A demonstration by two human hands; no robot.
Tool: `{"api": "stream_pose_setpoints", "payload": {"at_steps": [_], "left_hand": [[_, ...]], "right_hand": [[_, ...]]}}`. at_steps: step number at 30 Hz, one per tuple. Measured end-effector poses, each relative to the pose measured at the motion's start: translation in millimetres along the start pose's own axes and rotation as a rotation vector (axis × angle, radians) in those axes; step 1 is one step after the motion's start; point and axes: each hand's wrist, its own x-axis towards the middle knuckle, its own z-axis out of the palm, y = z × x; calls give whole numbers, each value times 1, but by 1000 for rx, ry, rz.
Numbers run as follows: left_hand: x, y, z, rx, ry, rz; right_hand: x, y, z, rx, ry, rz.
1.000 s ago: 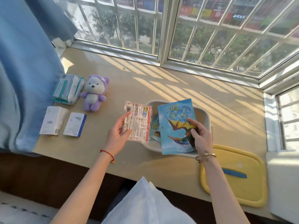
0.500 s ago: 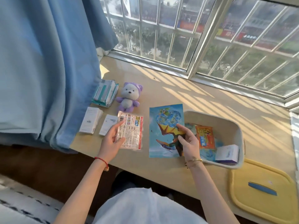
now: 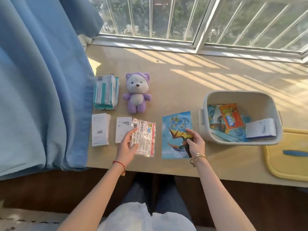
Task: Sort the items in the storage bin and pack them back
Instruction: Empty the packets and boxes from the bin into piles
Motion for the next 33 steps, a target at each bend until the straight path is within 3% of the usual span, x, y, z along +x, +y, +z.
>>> {"api": "stream_pose_setpoints", "payload": {"at_steps": [8,15,23,29,33], "left_hand": [[57,-54,49,15,-2,-74],[89,-84,74,133,28,-86],[94,-70,82,489,77,26],[94,-70,75,767,33,33],[90,-57,63,808,42,79]], "right_hand": [[51,55,5,-102,52,67],[82,78,2,-352,39,-20],[95,96,6,-684,40,-304],[91,102,9,-854,12,-262],[80,89,3,-954,31,-247]]}}
